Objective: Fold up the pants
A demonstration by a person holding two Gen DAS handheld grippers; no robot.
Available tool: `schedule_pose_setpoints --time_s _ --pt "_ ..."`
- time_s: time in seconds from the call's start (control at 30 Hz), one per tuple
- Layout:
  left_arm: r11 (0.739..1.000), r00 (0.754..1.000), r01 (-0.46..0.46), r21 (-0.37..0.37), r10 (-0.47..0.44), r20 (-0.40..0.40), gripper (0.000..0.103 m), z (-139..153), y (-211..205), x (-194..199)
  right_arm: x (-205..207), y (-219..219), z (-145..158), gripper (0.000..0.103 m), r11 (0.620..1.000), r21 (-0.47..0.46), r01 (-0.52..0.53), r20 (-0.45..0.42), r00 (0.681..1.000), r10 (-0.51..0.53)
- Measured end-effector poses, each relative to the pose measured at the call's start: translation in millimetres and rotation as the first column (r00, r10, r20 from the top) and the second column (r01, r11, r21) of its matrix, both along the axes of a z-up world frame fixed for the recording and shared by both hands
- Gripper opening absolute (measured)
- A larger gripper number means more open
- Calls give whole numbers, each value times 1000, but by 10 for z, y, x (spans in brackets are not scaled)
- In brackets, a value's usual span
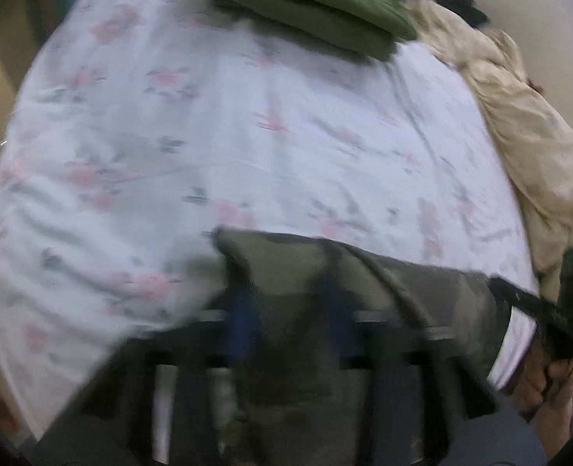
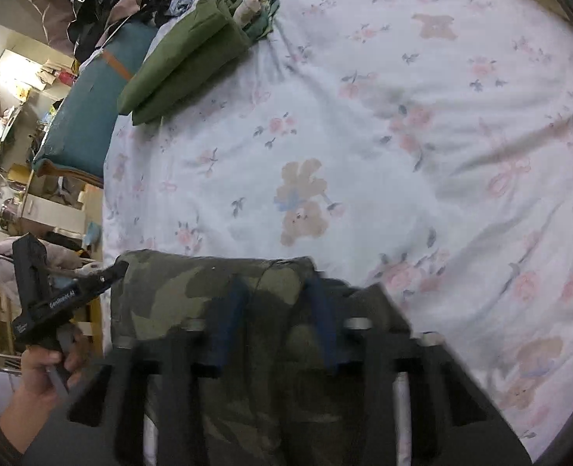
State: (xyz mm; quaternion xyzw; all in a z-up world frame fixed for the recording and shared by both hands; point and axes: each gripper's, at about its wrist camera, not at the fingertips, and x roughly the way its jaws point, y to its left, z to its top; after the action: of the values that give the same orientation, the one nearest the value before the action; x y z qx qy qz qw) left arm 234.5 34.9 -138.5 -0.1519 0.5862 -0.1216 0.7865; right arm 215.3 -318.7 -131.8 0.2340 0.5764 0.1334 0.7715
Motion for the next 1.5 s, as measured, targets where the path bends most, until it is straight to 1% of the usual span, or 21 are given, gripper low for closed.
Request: schedule_pose_setpoints --time_s 0.13,0.23,0.33,0.43,0.53,0.6,0.67,0.73,0.77,0.83,0.9,1.0,1.13,1.23,1.3,1.33,1.37,1.4,1.43,1.47,1.5 --pt "998 998 33 62 -37 59 5 185 -104 -55 -66 48 163 2 999 -10 -45 62 997 46" --pt "999 993 14 47 -20 118 5 365 -31 -130 -199 -28 288 0 1000 -16 11 106 994 -10" --pt "993 995 35 111 -45 89 5 242 -93 -145 -205 -109 43 0 997 -62 51 20 999 -50" --pt "995 997 -50 90 44 65 7 174 15 -105 -168 -20 -39 0 991 -123 45 18 999 -43" --pt "959 983 -167 228 145 111 10 272 159 -116 -231 32 18 3 977 -207 42 44 998 -34" --pt "935 970 -228 272 193 150 10 383 247 -192 -279 45 86 8 956 -290 35 62 998 -18" --pt "964 968 -185 189 146 206 10 521 172 -320 -343 105 271 8 945 -327 19 121 992 22" --pt "992 970 -24 122 -6 241 10 607 -125 -453 -399 255 468 8 967 -252 -32 212 973 87" --pt "992 965 63 108 -88 247 10 606 -285 -504 -402 342 499 8 973 -223 -60 237 965 114" --pt "966 938 216 145 -247 244 10 506 -636 -585 -385 600 460 8 970 -199 -138 247 951 186" --pt "938 934 269 217 -309 178 10 268 -830 -573 -315 838 223 8 939 -284 -196 169 953 250" --pt "941 956 261 216 -284 80 10 -23 -853 -482 -243 891 -192 0 912 -343 -227 67 962 264" --pt "913 942 297 280 -328 69 10 1 -919 -499 -223 896 -248 0 908 -352 -226 48 965 259" --pt "950 963 230 211 -253 90 11 209 -762 -551 -276 737 -125 0 950 -255 -180 53 978 200" --pt "981 979 152 119 -166 122 25 382 -522 -579 -380 641 60 1 961 -221 -166 81 979 188" --pt "988 981 112 104 -126 144 34 449 -414 -593 -429 560 144 10 965 -212 -154 101 979 178" --pt "993 983 58 101 -74 167 52 500 -285 -618 -490 432 239 12 976 -188 -111 130 982 137" --pt "995 985 -6 104 -12 170 68 531 -147 -647 -535 284 300 31 987 -147 -57 142 987 78" --pt "995 987 -42 87 28 160 75 537 -43 -666 -559 137 341 78 996 -93 -2 140 990 15" --pt "996 988 -68 64 58 143 87 525 51 -683 -595 13 382 97 998 -52 41 145 989 -33" --pt "994 989 -93 55 86 120 91 489 128 -699 -640 -65 424 103 996 -47 74 173 983 -64"
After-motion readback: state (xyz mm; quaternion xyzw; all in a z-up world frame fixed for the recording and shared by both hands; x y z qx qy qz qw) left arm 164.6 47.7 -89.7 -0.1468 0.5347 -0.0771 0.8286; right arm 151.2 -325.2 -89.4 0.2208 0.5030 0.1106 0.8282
